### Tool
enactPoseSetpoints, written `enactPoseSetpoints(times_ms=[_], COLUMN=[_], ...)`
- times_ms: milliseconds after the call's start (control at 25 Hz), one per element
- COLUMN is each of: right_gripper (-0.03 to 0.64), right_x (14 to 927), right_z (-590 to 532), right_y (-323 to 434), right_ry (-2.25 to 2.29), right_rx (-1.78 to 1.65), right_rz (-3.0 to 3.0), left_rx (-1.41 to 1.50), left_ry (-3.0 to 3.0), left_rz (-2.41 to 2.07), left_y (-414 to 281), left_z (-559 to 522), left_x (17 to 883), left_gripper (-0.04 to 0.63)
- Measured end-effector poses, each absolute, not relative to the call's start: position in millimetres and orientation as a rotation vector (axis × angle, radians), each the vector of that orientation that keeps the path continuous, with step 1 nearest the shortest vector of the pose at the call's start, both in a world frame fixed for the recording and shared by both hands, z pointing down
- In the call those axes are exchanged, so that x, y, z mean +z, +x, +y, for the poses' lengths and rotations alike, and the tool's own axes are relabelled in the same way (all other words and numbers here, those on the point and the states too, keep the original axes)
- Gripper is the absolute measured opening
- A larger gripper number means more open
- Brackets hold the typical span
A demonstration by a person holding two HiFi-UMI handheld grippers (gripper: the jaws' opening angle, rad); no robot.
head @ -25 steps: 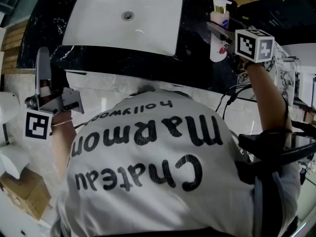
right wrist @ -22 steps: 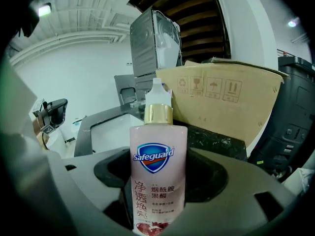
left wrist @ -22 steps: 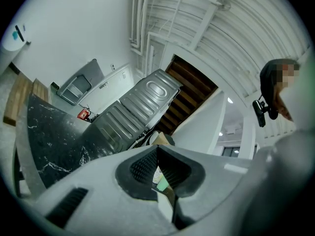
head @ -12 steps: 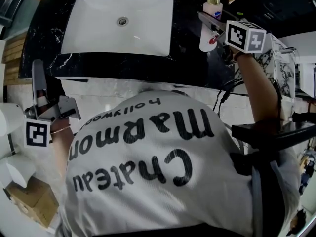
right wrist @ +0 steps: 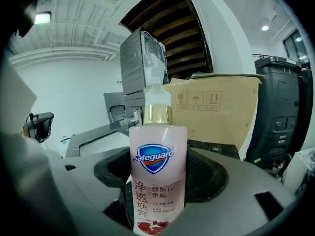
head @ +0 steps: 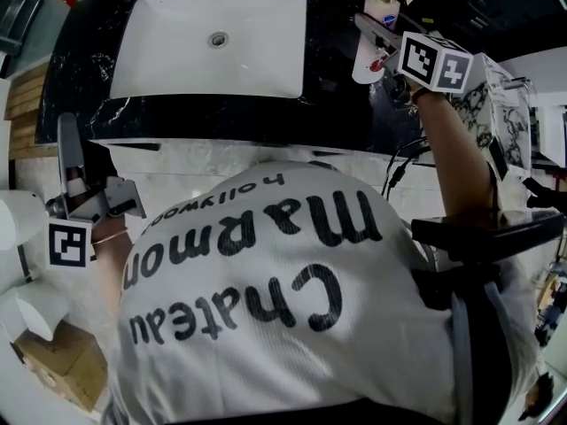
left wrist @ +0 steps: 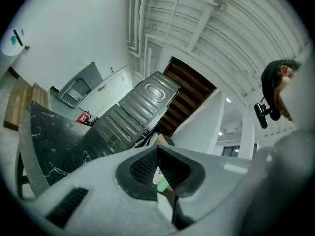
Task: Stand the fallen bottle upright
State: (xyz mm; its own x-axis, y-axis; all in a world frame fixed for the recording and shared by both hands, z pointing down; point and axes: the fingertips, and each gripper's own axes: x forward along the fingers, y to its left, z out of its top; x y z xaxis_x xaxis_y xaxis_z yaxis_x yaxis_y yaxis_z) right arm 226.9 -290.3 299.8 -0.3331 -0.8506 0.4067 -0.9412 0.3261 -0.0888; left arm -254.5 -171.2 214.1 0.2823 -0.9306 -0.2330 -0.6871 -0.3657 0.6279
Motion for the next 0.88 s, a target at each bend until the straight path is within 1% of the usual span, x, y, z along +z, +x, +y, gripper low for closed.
enactPoseSetpoints(times_ms=[280,880], right_gripper=[0.307,0.307], right_x=[293.9,287.2], right_z=[-281.7,-258.2], right_y=[237.5,234.7], right_ry=[1.728,1.779], right_rx=[0.438,0.287], right_rz=[-2.335,-2.346], left_rx=[-0.809,-0.799], left_ry=[2.164,2.170], left_rz=[-1.431,-1.397], left_y=[-249.1,-245.6], left_z=[-169.2,-155.5], left_x=[212.6,215.3], left_gripper=[0.014,0.014])
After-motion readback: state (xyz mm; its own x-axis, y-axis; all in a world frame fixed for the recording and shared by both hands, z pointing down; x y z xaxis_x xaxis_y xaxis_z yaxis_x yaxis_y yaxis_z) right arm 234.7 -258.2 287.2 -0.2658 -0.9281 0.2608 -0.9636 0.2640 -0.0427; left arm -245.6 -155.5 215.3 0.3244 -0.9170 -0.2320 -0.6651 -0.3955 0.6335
